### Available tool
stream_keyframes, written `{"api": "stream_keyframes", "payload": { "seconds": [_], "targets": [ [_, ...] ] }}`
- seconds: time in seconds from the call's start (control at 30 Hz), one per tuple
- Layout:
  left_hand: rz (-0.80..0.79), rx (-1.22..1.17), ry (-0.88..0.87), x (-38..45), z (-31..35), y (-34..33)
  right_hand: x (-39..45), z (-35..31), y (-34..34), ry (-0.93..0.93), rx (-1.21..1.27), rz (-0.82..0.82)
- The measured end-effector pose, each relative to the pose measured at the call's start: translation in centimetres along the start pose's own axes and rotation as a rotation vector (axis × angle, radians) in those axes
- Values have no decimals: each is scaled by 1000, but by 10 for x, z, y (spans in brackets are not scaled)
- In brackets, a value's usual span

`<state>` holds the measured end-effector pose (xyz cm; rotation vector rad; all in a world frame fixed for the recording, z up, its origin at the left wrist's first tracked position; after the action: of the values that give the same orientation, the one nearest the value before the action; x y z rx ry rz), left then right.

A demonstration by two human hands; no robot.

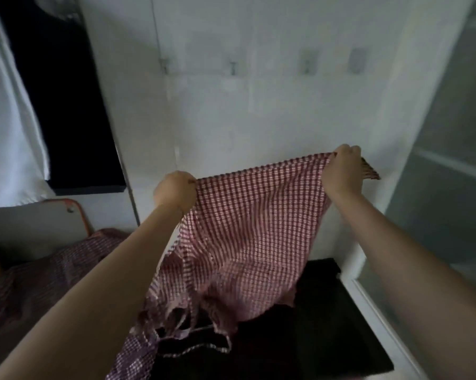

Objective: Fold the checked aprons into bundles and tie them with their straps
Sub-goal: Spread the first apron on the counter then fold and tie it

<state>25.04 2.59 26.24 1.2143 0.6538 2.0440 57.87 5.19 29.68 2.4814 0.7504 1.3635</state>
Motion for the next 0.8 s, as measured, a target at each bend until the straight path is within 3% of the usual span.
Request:
{"api": "stream_keyframes", "payload": {
  "seconds": [0.23,0.3,0.43,0.53,0.7,0.8],
  "targets": [
    [300,-356,141,0,77,42,43,19,58,-12,138,60],
    [190,-469,71,-2,95,48,49,17,69,26,140,15],
    [-285,-474,-96,-48,145,23,50,7,74,159,121,-101],
    [-495,-560,-92,-90,187,-10,46,5,71,253,70,-129],
    [-229,-504,-44,-109,212,-42,38,11,69,354,38,-90],
    [-150,-514,5,-108,209,-45,33,13,72,366,65,-65]
  ]
}}
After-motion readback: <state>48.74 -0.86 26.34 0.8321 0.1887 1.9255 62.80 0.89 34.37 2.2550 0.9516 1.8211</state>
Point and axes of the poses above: each hand's wrist, its own x-axis towards the middle knuckle, its own y-axis out of the back of the hand, z = x × y, the point moved 1 cm from there along x, towards the middle knuckle, and after that the axes turned 14 degrees about z, right-handed, at the moved point
